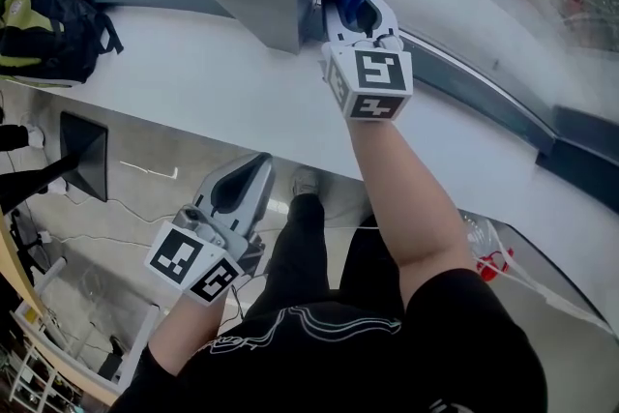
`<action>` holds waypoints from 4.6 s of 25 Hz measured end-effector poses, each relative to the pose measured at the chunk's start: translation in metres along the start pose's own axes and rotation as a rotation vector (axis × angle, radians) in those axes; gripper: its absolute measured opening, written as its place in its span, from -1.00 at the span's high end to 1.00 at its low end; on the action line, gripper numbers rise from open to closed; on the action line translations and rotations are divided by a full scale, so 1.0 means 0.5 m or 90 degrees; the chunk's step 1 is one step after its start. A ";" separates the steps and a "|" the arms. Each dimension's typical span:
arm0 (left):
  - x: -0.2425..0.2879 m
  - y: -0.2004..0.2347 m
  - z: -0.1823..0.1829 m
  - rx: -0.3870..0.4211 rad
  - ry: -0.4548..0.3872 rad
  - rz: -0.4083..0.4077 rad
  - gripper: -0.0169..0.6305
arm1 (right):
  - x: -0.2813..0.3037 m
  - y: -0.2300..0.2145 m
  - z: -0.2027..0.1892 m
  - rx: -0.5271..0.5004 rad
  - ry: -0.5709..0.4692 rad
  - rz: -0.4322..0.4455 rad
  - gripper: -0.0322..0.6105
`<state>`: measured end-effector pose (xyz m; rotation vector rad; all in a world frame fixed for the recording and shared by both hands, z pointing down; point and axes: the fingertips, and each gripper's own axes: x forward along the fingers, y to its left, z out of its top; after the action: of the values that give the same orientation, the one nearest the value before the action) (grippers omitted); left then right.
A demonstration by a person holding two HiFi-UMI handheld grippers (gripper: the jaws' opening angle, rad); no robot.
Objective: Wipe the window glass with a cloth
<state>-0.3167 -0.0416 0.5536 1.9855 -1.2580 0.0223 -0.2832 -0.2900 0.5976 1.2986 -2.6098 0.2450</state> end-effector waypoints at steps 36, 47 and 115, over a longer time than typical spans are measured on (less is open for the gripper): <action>0.103 -0.137 -0.051 0.045 0.048 -0.061 0.93 | -0.178 -0.213 -0.016 0.063 -0.014 -0.114 0.61; 0.161 -0.256 -0.095 0.067 0.070 -0.080 0.93 | -0.297 -0.351 -0.031 0.077 -0.017 -0.155 0.61; 0.638 -0.940 -0.396 0.165 0.216 -0.246 0.93 | -1.018 -1.230 -0.216 0.113 0.007 -0.440 0.61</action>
<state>0.2845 -0.0634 0.5401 2.2991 -0.6714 0.3329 0.5211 -0.2413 0.5988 2.1406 -1.9976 0.3588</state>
